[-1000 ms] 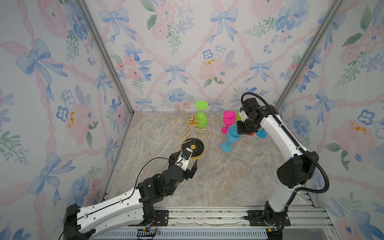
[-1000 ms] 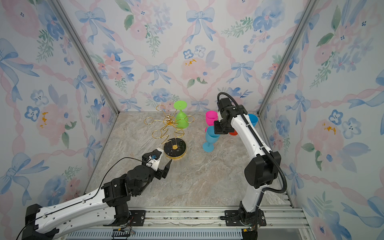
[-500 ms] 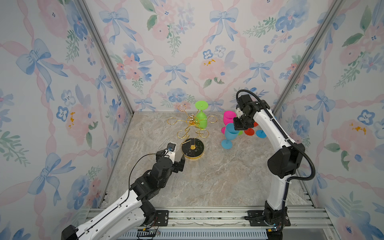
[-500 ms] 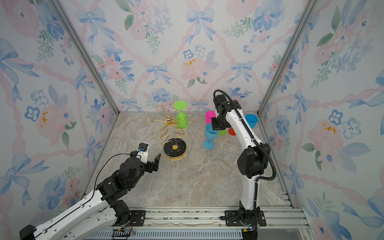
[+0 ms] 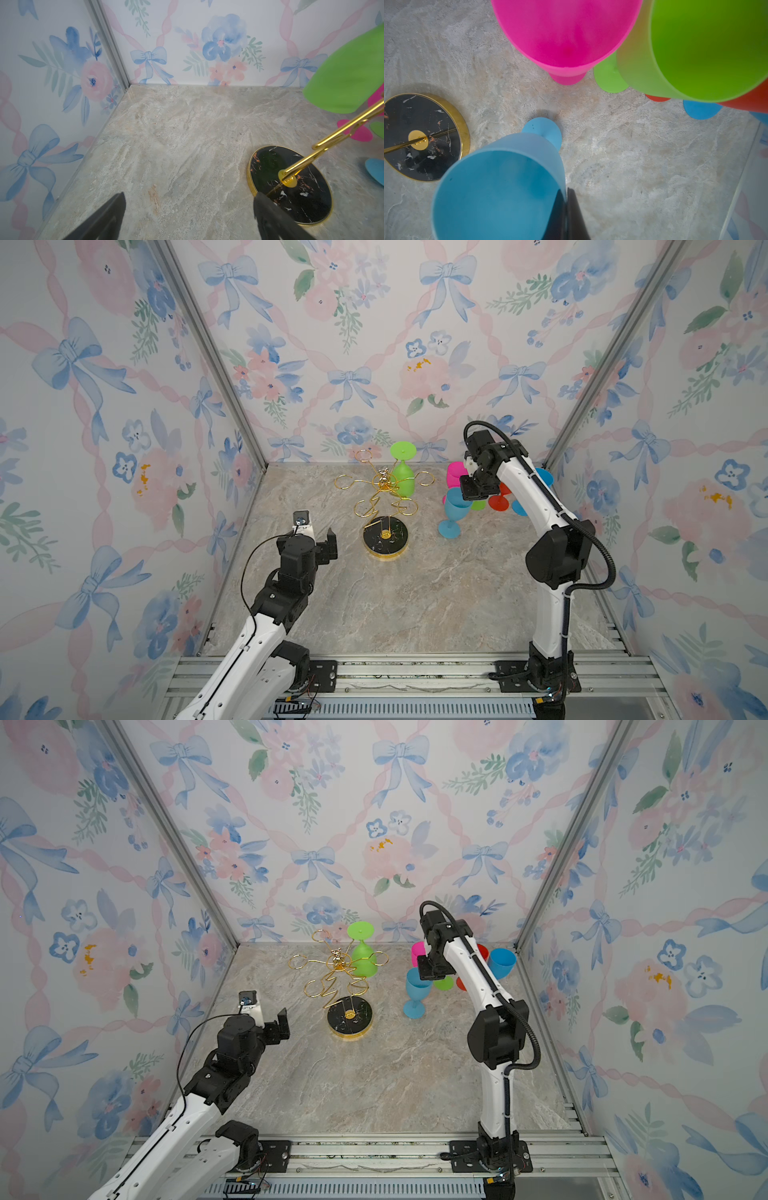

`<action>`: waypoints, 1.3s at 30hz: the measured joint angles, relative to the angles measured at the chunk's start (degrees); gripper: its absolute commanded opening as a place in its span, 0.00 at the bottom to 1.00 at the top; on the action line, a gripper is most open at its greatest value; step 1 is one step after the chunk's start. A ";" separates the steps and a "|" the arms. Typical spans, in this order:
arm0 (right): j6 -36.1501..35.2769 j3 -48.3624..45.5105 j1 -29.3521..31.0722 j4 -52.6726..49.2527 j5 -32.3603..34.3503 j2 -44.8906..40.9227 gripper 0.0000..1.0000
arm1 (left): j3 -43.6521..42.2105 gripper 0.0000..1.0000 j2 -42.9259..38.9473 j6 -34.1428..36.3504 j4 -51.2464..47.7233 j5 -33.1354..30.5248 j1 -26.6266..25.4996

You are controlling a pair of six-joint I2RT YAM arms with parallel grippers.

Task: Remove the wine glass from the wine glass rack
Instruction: 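Open the right gripper and lift away while the left arm retracts, then move the right gripper toward the green glass hanging on the rack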

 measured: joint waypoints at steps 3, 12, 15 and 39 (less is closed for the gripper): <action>-0.02 0.31 0.00 0.00 0.00 0.66 0.00 | -0.59 0.98 0.07 0.70 2.51 0.00 0.81; -0.48 3.28 0.00 0.17 -0.07 2.91 0.00 | -0.68 0.98 5.01 1.01 7.78 0.44 3.56; -0.63 3.63 0.00 0.17 -0.22 3.02 0.00 | -0.68 0.98 5.68 0.81 9.70 1.01 3.91; -0.55 3.76 0.07 1.14 -2.01 3.78 0.24 | -0.92 0.98 5.99 -0.04 12.66 3.50 4.79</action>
